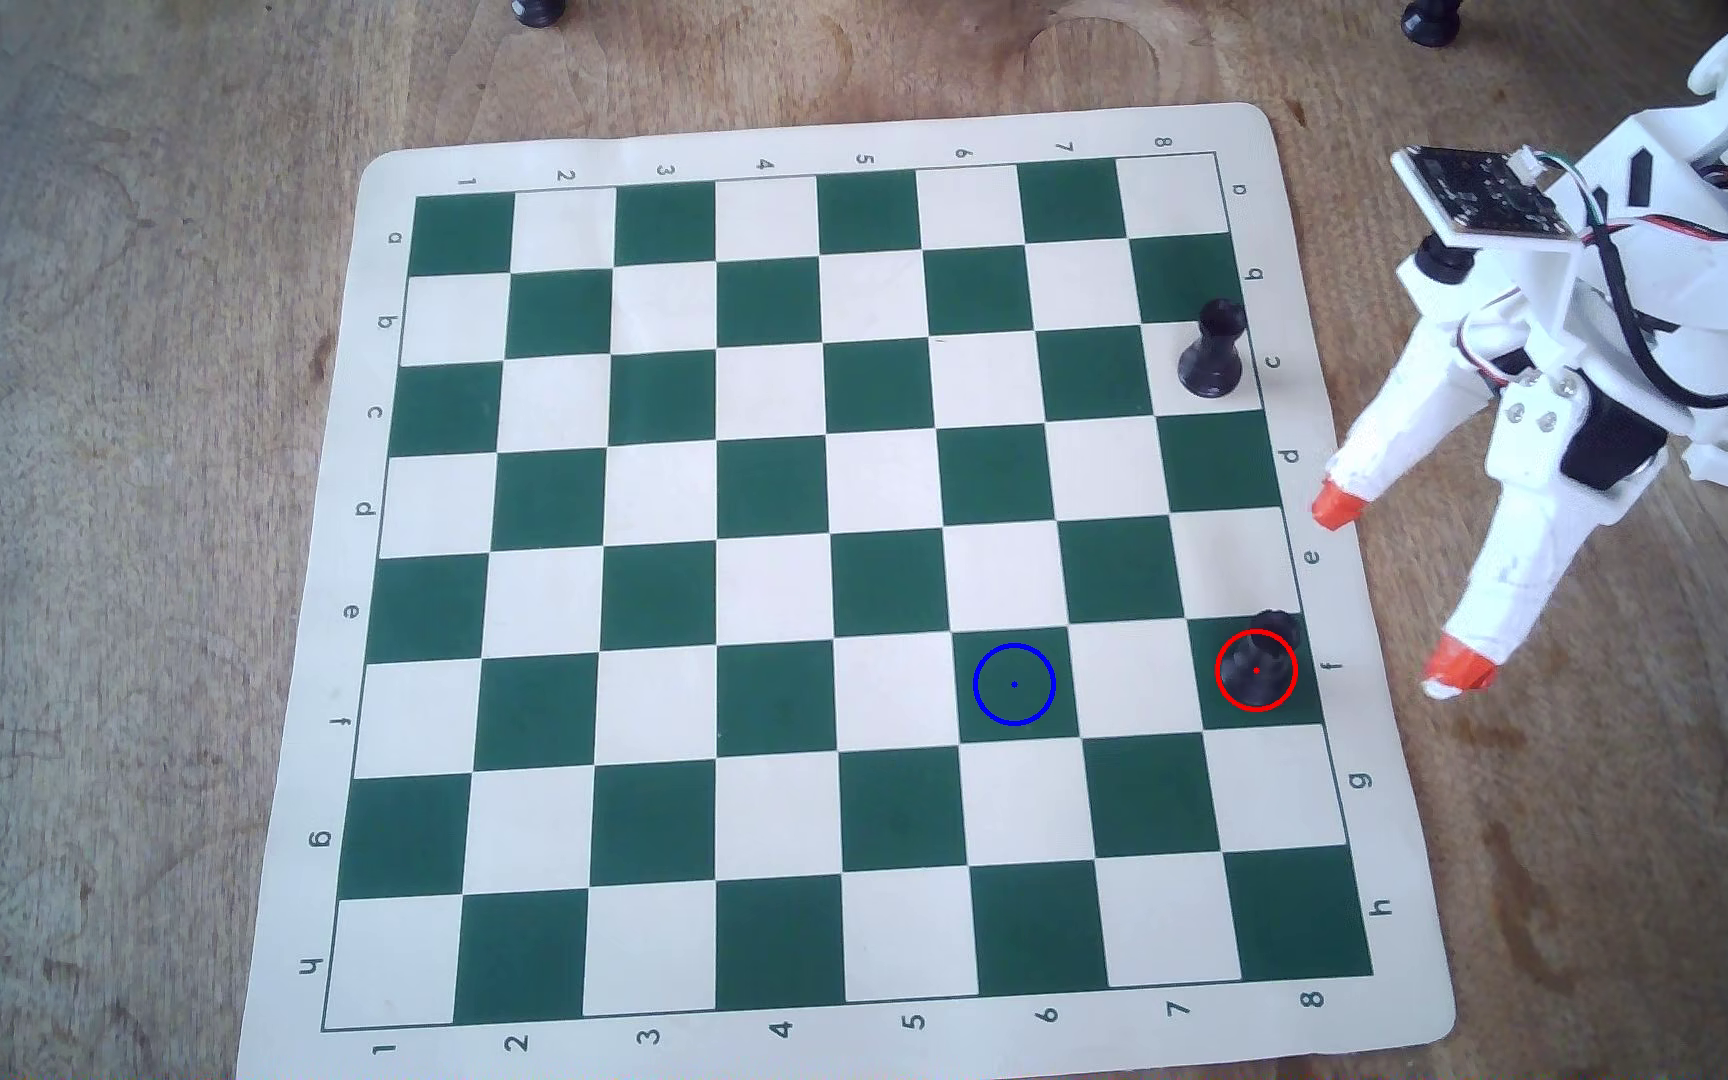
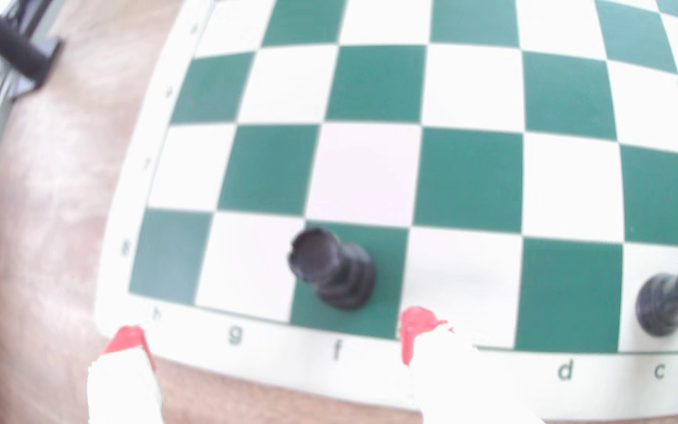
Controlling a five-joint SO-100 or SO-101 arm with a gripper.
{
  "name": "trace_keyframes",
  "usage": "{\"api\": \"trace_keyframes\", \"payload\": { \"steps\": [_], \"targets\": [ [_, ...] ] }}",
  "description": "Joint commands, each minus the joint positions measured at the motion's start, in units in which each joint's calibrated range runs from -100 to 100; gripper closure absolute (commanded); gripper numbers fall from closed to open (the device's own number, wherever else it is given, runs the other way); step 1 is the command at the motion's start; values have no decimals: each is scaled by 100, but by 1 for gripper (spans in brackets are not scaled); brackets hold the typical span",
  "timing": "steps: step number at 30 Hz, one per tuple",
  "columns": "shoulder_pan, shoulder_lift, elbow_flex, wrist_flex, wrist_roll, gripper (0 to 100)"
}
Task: Move the chess piece from red to blue
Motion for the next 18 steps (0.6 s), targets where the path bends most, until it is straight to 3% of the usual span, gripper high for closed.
{"api": "trace_keyframes", "payload": {
  "steps": [1,18],
  "targets": [
    [-73,1365,-729,-962,-103,66],
    [-81,3139,-974,-2420,-205,70]
  ]
}}
